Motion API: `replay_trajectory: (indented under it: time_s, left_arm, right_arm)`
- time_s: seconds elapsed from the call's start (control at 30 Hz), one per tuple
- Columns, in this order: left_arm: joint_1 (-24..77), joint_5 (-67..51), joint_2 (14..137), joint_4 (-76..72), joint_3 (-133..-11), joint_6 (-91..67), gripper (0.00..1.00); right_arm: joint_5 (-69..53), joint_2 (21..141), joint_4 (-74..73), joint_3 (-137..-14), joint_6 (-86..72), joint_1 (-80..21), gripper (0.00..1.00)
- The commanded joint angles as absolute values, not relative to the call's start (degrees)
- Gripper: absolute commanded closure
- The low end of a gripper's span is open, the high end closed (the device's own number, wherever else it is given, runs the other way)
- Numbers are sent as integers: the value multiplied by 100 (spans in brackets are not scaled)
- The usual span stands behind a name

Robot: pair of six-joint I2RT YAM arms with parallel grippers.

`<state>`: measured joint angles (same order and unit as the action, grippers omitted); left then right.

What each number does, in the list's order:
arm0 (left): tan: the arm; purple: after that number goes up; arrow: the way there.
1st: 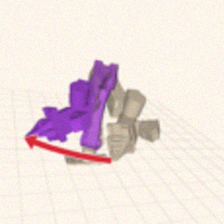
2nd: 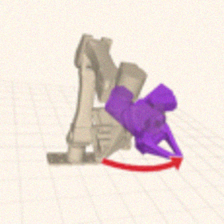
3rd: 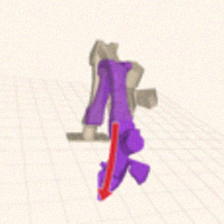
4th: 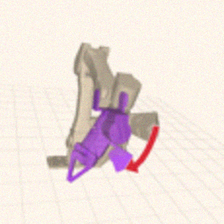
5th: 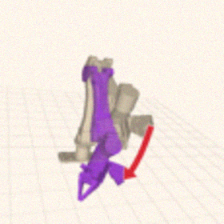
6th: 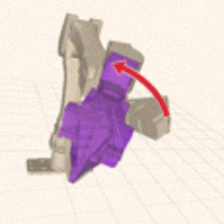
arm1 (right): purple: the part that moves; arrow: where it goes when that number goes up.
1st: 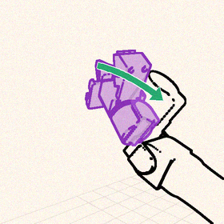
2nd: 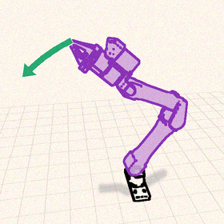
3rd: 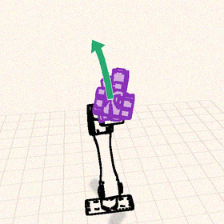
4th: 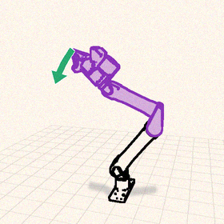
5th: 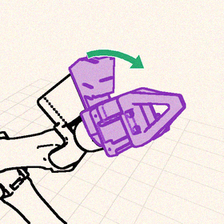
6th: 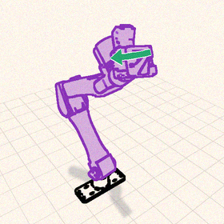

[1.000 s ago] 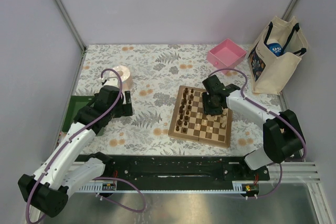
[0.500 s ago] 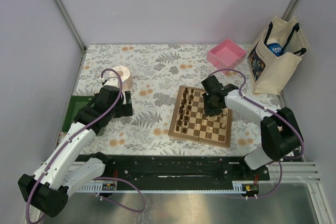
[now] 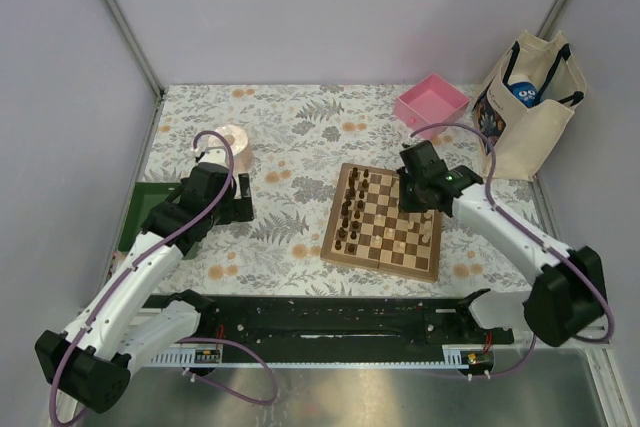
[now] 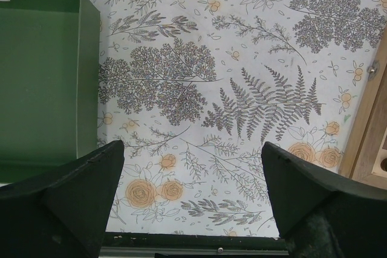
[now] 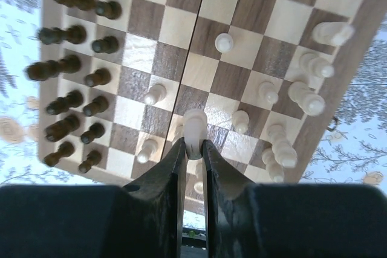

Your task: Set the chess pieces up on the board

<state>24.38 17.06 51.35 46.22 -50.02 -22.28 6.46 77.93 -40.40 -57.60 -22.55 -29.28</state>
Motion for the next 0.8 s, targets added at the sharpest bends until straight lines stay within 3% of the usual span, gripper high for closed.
replay_trajectory:
  time_s: [0.0, 0.4, 0.77]
  left_arm:
    - [2426, 1591, 5142, 4412, -5063, -2188, 1]
    - [2417, 1582, 5106, 4412, -5071, -2188, 1]
    - [2417, 1635, 5150, 4421, -5063, -2188, 1]
  right_arm:
    - [1150, 6831, -4419, -5696, -2442, -2980, 87]
    - [625, 5257, -5264, -4562, -3409, -2979, 87]
    - [544, 5791, -5370, -4342, -3428, -2979, 87]
